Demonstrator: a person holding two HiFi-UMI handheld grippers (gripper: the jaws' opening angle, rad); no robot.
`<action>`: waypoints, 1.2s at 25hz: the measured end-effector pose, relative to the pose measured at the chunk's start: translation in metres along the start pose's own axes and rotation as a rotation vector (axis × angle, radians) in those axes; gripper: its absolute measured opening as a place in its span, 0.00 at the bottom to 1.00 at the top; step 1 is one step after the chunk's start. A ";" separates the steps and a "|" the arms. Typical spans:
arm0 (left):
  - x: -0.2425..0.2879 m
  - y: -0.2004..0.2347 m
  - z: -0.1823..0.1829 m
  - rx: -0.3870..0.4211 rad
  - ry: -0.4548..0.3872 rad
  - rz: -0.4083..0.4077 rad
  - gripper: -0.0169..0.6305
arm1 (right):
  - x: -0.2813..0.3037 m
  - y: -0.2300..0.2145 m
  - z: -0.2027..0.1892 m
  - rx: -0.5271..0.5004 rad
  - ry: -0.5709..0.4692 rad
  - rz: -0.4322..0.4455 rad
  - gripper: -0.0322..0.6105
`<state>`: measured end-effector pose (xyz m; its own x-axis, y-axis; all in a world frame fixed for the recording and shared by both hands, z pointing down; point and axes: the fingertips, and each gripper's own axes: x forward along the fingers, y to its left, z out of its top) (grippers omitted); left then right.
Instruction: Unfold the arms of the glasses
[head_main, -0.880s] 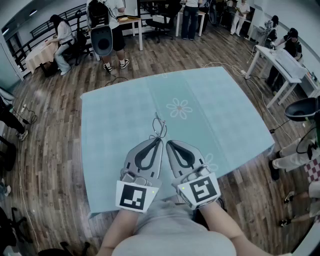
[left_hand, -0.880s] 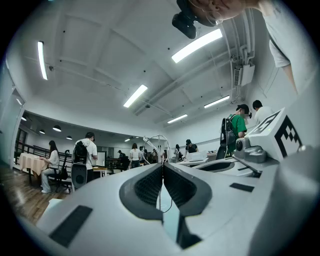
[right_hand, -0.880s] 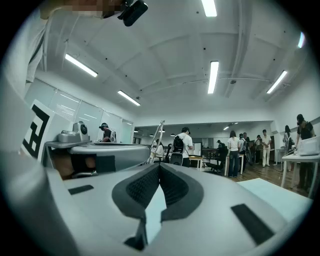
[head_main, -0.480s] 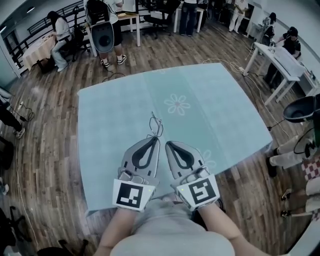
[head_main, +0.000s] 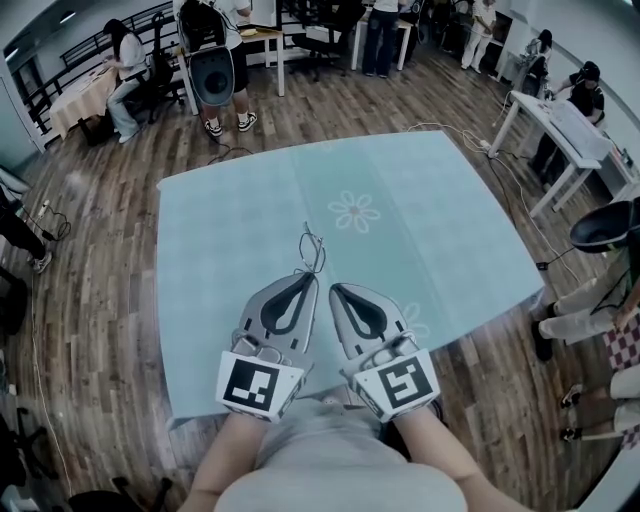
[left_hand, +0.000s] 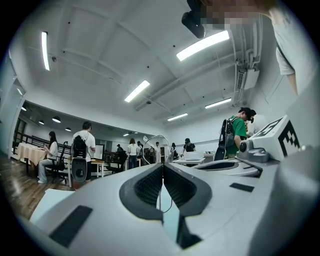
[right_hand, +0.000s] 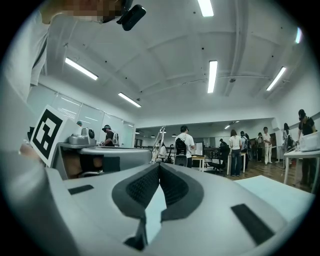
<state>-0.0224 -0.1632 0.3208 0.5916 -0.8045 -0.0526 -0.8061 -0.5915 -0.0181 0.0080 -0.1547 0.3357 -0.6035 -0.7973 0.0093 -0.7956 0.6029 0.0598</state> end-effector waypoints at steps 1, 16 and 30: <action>0.000 0.000 0.000 -0.007 0.006 -0.003 0.05 | -0.001 0.000 0.000 0.001 -0.001 0.001 0.06; -0.001 0.003 -0.008 -0.399 0.056 -0.146 0.05 | -0.007 0.000 -0.004 0.011 -0.003 -0.003 0.06; -0.005 0.019 -0.009 -0.794 0.053 -0.290 0.05 | -0.009 0.000 -0.005 0.016 0.003 0.007 0.06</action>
<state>-0.0406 -0.1708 0.3299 0.7892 -0.6048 -0.1067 -0.3833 -0.6208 0.6839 0.0137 -0.1475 0.3410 -0.6087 -0.7933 0.0127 -0.7923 0.6086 0.0439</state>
